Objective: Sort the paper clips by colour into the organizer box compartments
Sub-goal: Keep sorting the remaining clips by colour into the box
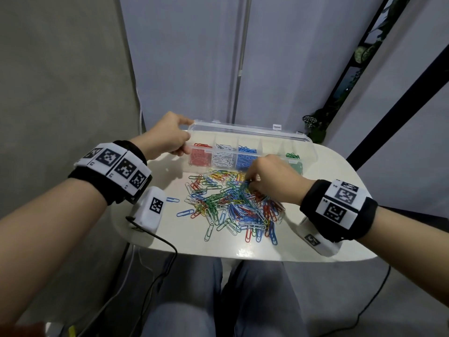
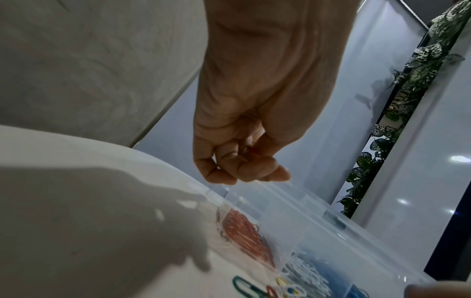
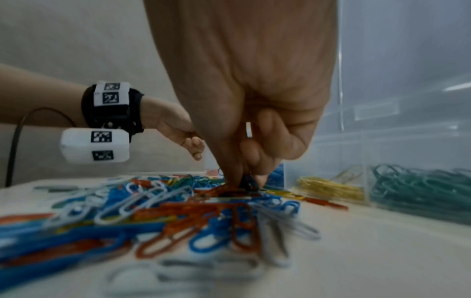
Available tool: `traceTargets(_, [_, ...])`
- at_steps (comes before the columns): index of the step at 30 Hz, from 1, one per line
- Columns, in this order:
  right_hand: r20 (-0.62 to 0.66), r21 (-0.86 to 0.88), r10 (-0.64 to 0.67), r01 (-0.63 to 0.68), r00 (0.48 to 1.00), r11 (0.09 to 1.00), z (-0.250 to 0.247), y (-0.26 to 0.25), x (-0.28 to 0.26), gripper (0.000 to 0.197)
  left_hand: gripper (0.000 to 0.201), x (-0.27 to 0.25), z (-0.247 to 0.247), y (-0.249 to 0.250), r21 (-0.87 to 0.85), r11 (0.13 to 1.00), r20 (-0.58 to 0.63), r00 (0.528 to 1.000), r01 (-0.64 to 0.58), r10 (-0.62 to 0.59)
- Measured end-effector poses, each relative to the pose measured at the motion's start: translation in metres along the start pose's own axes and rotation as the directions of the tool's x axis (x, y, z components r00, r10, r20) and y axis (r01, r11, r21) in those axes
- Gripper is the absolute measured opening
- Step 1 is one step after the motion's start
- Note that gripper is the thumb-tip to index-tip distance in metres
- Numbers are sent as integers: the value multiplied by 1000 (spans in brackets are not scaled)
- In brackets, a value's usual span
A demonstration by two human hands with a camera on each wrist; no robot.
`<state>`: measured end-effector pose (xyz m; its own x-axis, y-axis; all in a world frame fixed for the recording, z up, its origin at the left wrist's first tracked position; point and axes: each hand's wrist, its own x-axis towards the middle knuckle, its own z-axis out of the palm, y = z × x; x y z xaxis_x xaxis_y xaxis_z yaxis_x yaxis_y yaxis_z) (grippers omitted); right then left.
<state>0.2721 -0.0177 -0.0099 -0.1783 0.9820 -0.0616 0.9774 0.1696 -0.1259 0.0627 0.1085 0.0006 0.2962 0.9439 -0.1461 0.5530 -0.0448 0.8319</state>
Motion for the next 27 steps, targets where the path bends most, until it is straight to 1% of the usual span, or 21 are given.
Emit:
traceTargets(3, [15,194,61,-62,998,979,-5,4,-2,11,48,0,0,0,-9,1000,3,1000,0,0])
traceTargets(5, [15,379,131,-127,991,917,-11,8,-5,9,48,-1,0,0,-8,1000,5,1000,-2,2])
traceTargets(7, [55,566,216,-209,975,797,-19,13,-8,7,48,-1,0,-1,-7,1000,4,1000,-6,6])
traceTargets(8, [90,652,250,-246,964,717,-23,15,-9,6,48,0,0,-1,-6,1000,4,1000,-9,9])
traceTargets(10, [140,788,281,-278,949,549,-32,18,-9,10,48,0,0,-1,-6,1000,5,1000,-12,12])
traceTargets(11, [149,824,289,-280,946,492,-37,19,-8,12,48,0,0,-1,-9,1000,6,1000,-13,13])
traceTargets(14, [149,871,310,-273,939,408,-50,21,0,13,49,-1,0,-2,-15,1000,8,1000,-11,11])
traceTargets(19, [141,902,376,-275,916,332,-60,24,20,8,50,-1,-1,0,-8,1000,3,1000,-11,11])
traceTargets(24, [177,894,430,-327,885,306,-60,23,36,7,50,-2,0,-1,3,1000,2,1000,-14,14])
traceTargets(27, [195,876,449,-360,872,319,-60,20,43,6,50,0,0,-1,-4,1000,4,1000,-9,9])
